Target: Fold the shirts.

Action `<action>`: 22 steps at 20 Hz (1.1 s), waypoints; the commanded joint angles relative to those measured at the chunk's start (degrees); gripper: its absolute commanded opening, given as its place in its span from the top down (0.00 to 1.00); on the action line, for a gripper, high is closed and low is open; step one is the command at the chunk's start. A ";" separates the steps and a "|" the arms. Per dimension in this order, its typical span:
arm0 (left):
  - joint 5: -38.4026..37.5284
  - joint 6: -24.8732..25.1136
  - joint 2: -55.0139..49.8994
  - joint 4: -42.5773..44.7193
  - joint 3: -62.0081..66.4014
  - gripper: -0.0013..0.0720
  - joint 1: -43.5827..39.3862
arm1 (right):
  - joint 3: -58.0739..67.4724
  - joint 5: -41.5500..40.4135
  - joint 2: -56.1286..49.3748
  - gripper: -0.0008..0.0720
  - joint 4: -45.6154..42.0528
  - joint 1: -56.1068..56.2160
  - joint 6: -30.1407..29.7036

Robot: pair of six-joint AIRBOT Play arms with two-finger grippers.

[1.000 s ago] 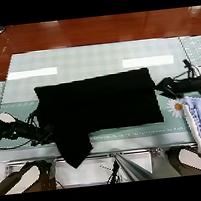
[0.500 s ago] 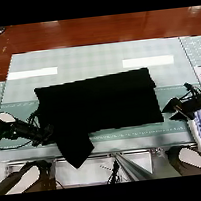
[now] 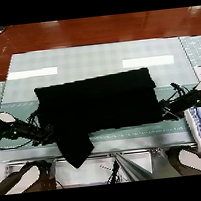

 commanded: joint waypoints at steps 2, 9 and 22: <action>0.04 0.07 0.04 -0.02 0.07 0.94 0.00 | -0.02 -4.04 -0.02 0.71 1.40 3.91 -0.37; -3.02 3.28 0.02 -0.20 9.66 0.94 4.20 | 10.80 -0.42 -0.04 0.96 0.87 3.85 -3.87; -0.17 -3.96 -23.32 -7.85 48.28 0.94 0.96 | 37.73 -7.06 -17.90 0.96 14.75 4.98 -1.79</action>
